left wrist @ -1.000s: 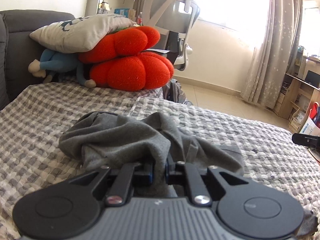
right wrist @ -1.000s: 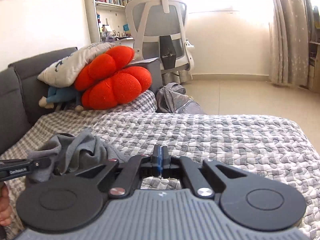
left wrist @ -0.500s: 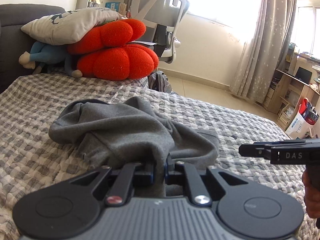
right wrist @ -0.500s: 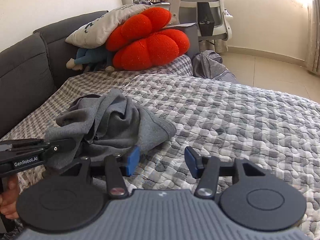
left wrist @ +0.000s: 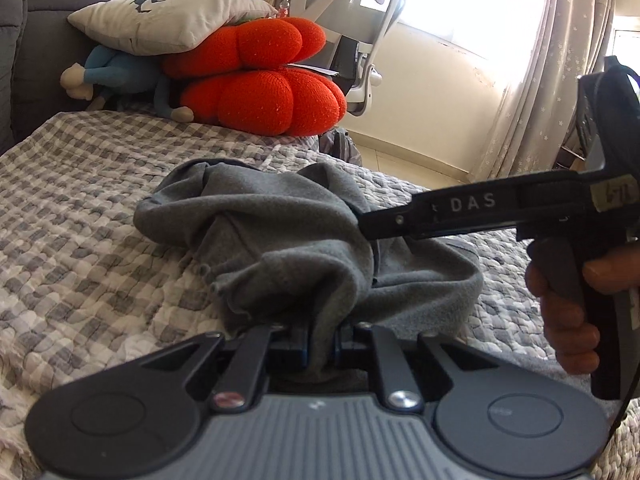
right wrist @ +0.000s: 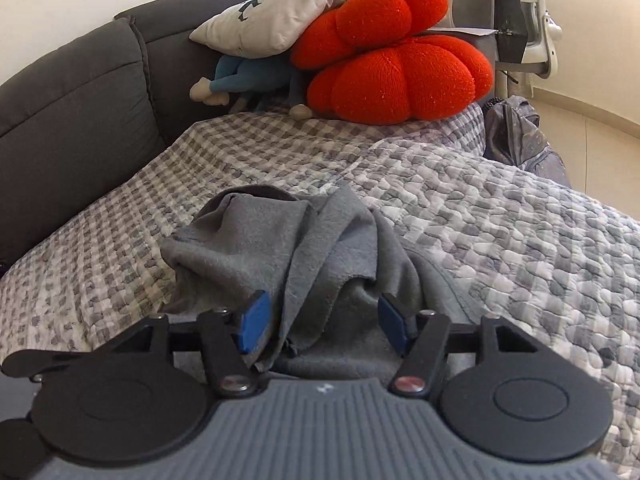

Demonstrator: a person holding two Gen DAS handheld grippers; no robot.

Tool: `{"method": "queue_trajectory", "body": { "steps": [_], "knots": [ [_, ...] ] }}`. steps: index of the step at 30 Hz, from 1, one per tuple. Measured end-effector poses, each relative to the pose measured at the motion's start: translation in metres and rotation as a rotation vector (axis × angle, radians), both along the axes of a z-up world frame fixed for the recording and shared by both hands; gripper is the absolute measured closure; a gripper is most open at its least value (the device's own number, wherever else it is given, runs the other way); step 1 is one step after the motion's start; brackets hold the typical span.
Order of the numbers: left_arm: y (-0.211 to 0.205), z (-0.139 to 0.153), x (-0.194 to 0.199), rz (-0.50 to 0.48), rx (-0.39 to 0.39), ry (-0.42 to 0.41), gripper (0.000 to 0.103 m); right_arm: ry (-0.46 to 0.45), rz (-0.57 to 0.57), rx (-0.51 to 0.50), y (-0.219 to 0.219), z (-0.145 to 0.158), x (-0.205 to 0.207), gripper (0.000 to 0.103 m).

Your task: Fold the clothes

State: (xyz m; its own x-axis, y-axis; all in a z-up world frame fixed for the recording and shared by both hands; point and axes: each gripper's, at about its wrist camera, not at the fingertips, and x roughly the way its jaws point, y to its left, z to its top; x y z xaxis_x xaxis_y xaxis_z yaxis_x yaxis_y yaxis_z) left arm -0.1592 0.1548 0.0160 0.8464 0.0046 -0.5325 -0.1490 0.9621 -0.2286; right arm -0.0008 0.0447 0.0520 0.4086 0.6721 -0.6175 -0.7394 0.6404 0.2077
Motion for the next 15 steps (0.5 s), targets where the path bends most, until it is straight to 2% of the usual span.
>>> {"method": "queue_trajectory", "body": {
  "steps": [5, 8, 9, 11, 12, 15],
  "knots": [
    [0.001, 0.0, -0.001, -0.001, -0.008, -0.001, 0.09, 0.018, 0.016, -0.025, 0.019, -0.015, 0.005, 0.041],
    [0.004, 0.0, 0.0, 0.0, -0.033, 0.005, 0.09, 0.008, 0.025, -0.003, 0.014, -0.013, 0.002, 0.081],
    [0.005, 0.001, 0.0, 0.001, -0.038, 0.008, 0.09, 0.0, 0.02, -0.003, 0.012, -0.011, 0.0, 0.089],
    [0.006, 0.003, -0.001, 0.003, -0.044, 0.013, 0.09, -0.021, -0.003, 0.002, 0.004, -0.005, -0.001, 0.09],
    [0.007, 0.005, -0.001, 0.005, -0.048, 0.016, 0.09, -0.041, -0.016, 0.01, -0.002, -0.001, -0.003, 0.094],
    [0.011, 0.015, -0.003, 0.019, -0.015, -0.004, 0.093, -0.153, -0.095, 0.034, -0.028, 0.024, -0.013, 0.097]
  ]
}}
